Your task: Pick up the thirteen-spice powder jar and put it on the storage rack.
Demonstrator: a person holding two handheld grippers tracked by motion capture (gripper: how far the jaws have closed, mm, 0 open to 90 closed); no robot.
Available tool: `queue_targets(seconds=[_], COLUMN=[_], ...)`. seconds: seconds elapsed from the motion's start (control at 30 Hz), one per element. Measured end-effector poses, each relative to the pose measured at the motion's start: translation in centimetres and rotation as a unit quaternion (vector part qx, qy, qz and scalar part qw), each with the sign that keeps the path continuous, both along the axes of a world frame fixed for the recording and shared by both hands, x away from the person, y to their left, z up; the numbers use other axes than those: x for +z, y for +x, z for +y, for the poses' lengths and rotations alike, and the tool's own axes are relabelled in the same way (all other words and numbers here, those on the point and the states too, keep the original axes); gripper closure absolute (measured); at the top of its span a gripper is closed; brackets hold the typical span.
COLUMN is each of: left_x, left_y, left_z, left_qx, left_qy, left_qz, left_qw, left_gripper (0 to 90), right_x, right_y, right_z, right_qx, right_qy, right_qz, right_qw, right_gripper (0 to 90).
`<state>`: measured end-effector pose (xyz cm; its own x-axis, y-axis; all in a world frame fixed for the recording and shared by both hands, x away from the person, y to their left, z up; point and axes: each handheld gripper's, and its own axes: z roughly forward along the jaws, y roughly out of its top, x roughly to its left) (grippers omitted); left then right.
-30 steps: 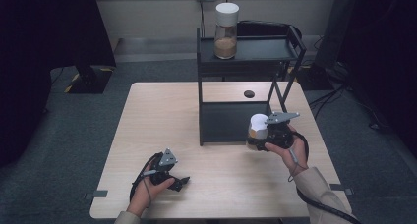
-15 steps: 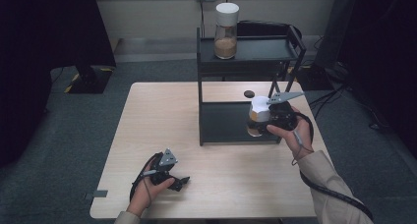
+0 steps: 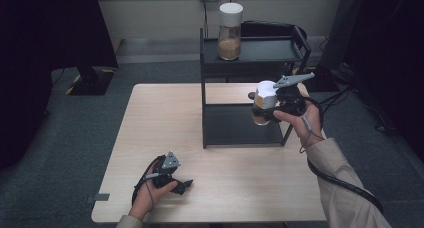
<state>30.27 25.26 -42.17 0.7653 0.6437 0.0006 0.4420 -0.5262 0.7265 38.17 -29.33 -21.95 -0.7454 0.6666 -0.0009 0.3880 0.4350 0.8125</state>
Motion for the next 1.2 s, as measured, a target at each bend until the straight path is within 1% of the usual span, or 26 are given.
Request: queue_targets(seconds=[0.17, 0.37, 0.67, 0.87, 1.1, 1.2], left_x=[0.0, 0.0, 0.0, 0.0, 0.0, 0.0], left_y=[0.0, 0.0, 0.0, 0.0, 0.0, 0.0], left_z=[0.0, 0.0, 0.0, 0.0, 0.0, 0.0], left_qx=[0.0, 0.0, 0.0, 0.0, 0.0, 0.0], left_qy=[0.0, 0.0, 0.0, 0.0, 0.0, 0.0], left_qz=[0.0, 0.0, 0.0, 0.0, 0.0, 0.0], left_qw=[1.0, 1.0, 1.0, 1.0, 1.0, 1.0], left_gripper=[0.0, 0.0, 0.0, 0.0, 0.0, 0.0], right_x=[1.2, 2.6, 4.7, 6.6, 8.1, 8.8], right_y=[0.4, 1.0, 1.6, 1.9, 2.3, 2.5], right_z=[0.4, 0.8, 0.8, 0.8, 0.4, 0.4], right_qx=[0.003, 0.002, 0.003, -0.004, -0.009, -0.012], right_qy=[-0.005, -0.009, -0.006, -0.01, -0.001, -0.002], right_qz=[-0.002, 0.001, -0.003, -0.007, -0.008, -0.009], right_qw=[1.0, 1.0, 1.0, 0.9999, 0.9999, 0.9999], right_gripper=[30.3, 30.3, 30.3, 30.3, 30.3, 30.3])
